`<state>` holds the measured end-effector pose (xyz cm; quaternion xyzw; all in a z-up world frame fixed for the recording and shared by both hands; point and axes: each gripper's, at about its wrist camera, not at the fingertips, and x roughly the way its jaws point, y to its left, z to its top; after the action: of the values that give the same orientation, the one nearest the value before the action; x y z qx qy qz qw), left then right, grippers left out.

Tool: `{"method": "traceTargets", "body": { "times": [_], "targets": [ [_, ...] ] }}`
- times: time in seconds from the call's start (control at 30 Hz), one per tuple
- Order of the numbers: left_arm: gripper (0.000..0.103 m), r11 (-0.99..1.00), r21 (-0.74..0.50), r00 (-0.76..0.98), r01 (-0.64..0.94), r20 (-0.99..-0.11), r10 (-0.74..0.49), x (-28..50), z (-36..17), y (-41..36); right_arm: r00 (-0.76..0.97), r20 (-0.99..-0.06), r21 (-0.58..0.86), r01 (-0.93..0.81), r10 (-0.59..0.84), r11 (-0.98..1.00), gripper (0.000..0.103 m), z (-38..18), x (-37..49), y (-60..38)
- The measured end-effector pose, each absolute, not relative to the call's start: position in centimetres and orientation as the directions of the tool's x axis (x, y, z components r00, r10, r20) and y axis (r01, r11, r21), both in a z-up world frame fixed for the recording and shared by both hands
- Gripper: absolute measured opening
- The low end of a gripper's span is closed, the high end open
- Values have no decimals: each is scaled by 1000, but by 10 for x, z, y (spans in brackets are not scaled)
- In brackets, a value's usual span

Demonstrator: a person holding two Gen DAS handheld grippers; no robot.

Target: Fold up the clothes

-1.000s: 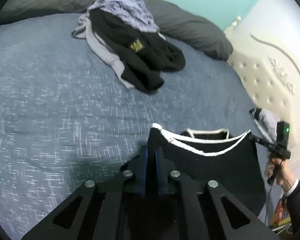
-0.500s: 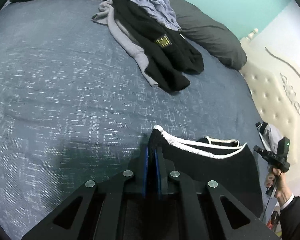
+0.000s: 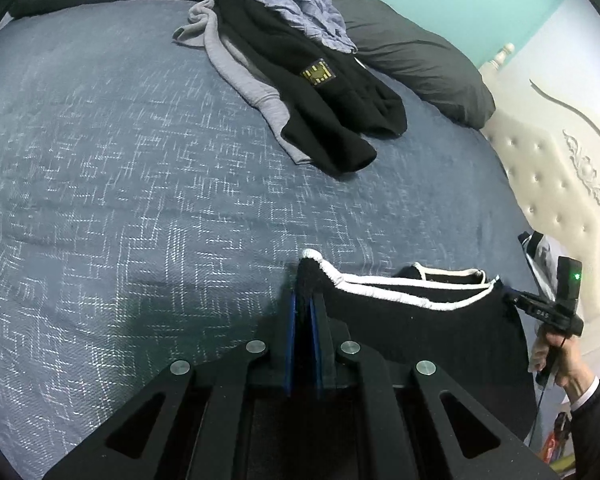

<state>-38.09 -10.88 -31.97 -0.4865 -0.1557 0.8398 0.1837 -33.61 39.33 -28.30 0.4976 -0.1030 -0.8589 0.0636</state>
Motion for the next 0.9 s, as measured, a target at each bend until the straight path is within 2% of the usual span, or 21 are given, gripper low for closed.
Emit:
{"method": "traceTargets", "body": {
  "times": [0.03,0.27,0.5,0.67,0.8,0.83,0.9],
  "targets": [
    [7,-884,-439,-460,-160,-759,461,-380,-319,-109,-508,-836,237,3,-206,-971,6,-282,-335,394],
    [7,-868,-470,-470,-162,-736,486,-381,-306,-114,-632,-759,274,-88,-159,-958,5,-255,-316,429],
    [7,-871,-478,-438,-111,-764,475,-392,-324,-112,-577,-807,267,-165,-127,-949,5,-273,-329,435],
    [8,-891,-438,-414,-123,-793,447,-394,-333,-102,-542,-826,293,-183,-153,-938,6,-288,-331,437],
    [15,-890,-441,-406,-112,-797,446,-393,-332,-105,-545,-820,332,-207,-173,-920,11,-281,-330,441],
    [20,-890,-441,-411,-112,-795,446,-391,-328,-107,-559,-812,336,-215,-166,-917,16,-275,-326,443],
    [21,-890,-442,-420,-111,-791,445,-385,-319,-113,-584,-796,349,-226,-159,-910,26,-263,-319,447]
  ]
}}
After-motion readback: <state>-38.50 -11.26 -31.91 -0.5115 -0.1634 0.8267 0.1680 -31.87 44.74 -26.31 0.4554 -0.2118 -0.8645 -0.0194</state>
